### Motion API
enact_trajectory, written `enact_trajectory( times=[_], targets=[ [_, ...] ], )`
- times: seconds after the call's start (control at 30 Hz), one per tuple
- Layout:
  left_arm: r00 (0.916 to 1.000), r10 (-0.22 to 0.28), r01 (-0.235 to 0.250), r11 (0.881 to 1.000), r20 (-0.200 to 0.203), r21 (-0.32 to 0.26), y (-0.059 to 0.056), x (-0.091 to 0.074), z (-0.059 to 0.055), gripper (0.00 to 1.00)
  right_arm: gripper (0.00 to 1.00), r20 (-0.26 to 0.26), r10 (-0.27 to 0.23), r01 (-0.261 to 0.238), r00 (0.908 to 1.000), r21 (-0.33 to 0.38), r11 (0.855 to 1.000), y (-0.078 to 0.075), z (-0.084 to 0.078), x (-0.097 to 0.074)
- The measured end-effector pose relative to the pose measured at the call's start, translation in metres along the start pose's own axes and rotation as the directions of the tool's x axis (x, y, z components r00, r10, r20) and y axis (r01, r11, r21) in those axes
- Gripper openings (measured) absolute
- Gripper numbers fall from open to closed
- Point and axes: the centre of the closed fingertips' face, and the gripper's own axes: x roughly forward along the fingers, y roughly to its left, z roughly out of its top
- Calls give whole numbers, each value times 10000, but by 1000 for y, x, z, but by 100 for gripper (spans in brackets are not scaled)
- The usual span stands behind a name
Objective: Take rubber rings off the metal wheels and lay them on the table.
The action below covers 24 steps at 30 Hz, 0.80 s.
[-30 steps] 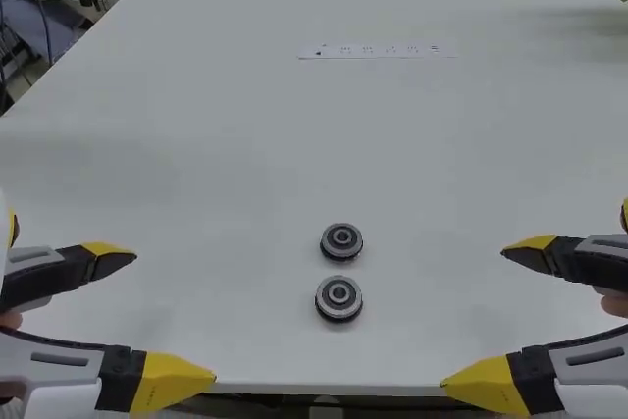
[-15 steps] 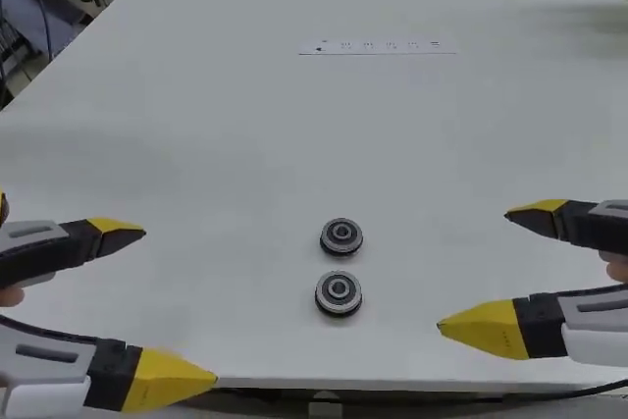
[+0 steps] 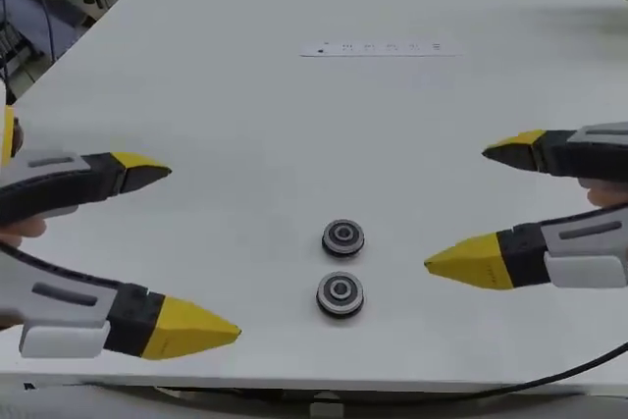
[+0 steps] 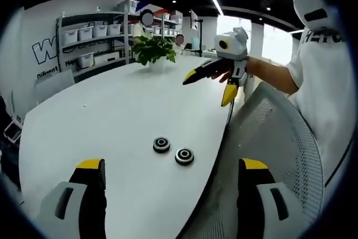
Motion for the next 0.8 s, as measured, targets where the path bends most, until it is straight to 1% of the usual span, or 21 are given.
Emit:
enact_trajectory(
  times=[0.07,0.13,0.23,0.27,0.3,0.43,0.5,0.53,0.57,0.6,0.63,0.7,0.8],
  targets=[
    [10000,2,-3,9996,52,274,3,2,6,97,80,15,58,-58,10000,-127,9999,-1,7,4],
    [9997,149,-161,9976,172,676,10,6,12,97,79,-2,139,-139,9999,-331,9994,-1,13,9],
    [9995,179,-198,9969,264,759,19,11,18,97,76,-78,322,-327,9995,-732,9968,0,21,18],
    [9993,204,-228,9965,308,810,23,13,21,97,74,-107,353,-361,9993,-830,9959,0,23,20],
    [9992,221,-250,9956,335,903,25,14,24,97,73,-160,415,-428,9990,-956,9945,-2,26,24],
    [9985,149,-216,9912,519,1310,30,23,36,95,71,-219,593,-618,9980,-1376,9886,-2,33,37],
    [9985,39,-117,9898,554,1419,30,29,39,94,68,-227,702,-728,9973,-1550,9852,-2,35,43],
    [9986,-104,27,9894,525,1449,29,33,40,94,67,-209,799,-822,9966,-1571,9842,-1,36,47],
    [9985,-223,146,9891,507,1468,28,36,41,94,66,-143,883,-895,9960,-1583,9833,0,36,50],
    [9980,-354,272,9882,521,1506,26,40,42,94,65,53,1092,-1068,9940,-1665,9802,4,36,56],
    [9971,-538,448,9865,533,1577,23,44,42,93,64,98,1218,-1184,9925,-1714,9781,6,34,59],
    [9957,-787,696,9837,488,1659,20,52,41,92,61,143,1516,-1466,9883,-1795,9728,12,25,66],
    [9936,-1082,1011,9796,313,1739,16,63,37,90,58,71,1863,-1826,9825,-1649,9693,17,10,73]
  ],
)
